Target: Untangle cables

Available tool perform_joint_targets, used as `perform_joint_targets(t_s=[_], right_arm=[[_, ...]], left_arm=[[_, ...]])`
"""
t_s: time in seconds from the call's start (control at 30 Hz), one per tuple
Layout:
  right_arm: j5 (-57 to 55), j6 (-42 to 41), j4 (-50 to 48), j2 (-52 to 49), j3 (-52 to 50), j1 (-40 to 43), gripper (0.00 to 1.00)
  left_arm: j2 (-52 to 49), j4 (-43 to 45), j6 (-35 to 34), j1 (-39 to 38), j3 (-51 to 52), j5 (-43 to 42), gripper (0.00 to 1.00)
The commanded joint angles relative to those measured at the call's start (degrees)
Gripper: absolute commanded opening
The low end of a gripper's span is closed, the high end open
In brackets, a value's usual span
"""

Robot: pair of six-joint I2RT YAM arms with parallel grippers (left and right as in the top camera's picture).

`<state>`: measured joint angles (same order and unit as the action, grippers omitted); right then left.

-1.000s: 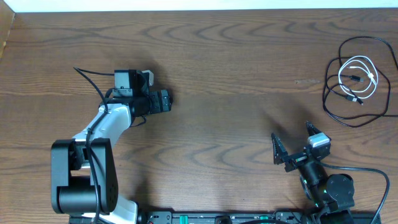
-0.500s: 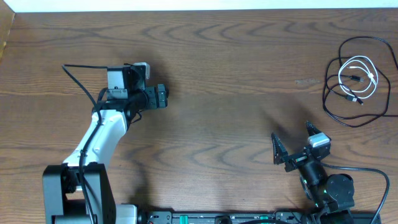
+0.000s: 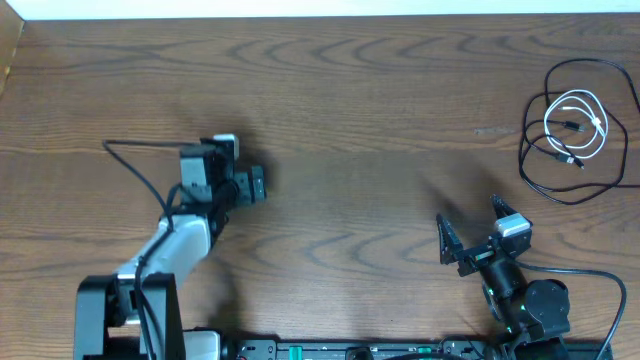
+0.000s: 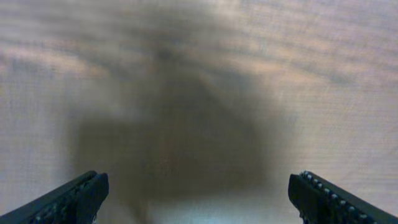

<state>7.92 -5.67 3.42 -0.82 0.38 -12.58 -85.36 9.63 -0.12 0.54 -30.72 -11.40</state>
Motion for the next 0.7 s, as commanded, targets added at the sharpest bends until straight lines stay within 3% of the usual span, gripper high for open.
perform_joint_targets(t_s=[0.0, 0.37, 0.67], right_arm=[[-0.26, -0.07, 0.26, 0.44, -0.07, -0.26, 0.99], [-0.26, -0.07, 0.26, 0.44, -0.07, -0.26, 0.99], [-0.26, -0.07, 0.26, 0.44, -0.07, -0.26, 0.99]], left_arm=[[2.67, 2.99, 0.52, 0.04, 5.09, 2.69, 0.98], [10.95, 15.82, 0.48, 0.04, 20.83, 4.63, 0.98], [13.35, 16.79, -0.63, 0.04, 25.31, 5.55, 0.98]])
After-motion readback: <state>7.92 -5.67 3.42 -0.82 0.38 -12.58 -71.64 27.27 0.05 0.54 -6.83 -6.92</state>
